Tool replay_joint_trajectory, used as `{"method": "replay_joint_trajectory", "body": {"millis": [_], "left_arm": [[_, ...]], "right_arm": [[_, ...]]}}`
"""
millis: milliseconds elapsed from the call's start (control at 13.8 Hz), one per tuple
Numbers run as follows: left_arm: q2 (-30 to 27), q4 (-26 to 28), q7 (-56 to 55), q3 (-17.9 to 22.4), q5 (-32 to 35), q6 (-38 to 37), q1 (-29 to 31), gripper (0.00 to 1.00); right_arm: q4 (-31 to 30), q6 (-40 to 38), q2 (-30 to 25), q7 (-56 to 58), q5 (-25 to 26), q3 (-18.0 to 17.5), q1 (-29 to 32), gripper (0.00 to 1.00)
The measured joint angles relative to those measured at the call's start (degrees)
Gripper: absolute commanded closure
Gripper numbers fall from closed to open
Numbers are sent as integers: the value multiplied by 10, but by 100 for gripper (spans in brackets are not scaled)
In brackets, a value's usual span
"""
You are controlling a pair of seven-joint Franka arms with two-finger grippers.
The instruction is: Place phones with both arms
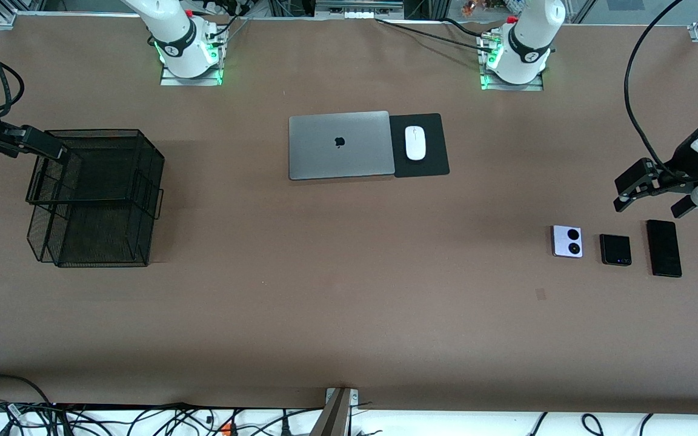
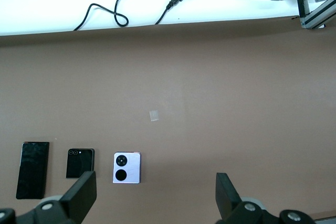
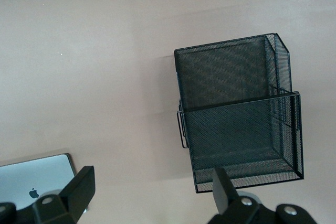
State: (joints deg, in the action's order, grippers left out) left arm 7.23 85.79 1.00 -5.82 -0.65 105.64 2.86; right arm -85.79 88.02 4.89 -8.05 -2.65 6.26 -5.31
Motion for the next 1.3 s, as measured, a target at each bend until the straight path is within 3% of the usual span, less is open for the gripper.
{"method": "replay_joint_trajectory", "body": {"millis": [1302], "left_arm": [[-5,-2,0,5,0,-17,1,0]], "right_arm": [[0,-4,8,-3,-2,3,-1,0]]}}
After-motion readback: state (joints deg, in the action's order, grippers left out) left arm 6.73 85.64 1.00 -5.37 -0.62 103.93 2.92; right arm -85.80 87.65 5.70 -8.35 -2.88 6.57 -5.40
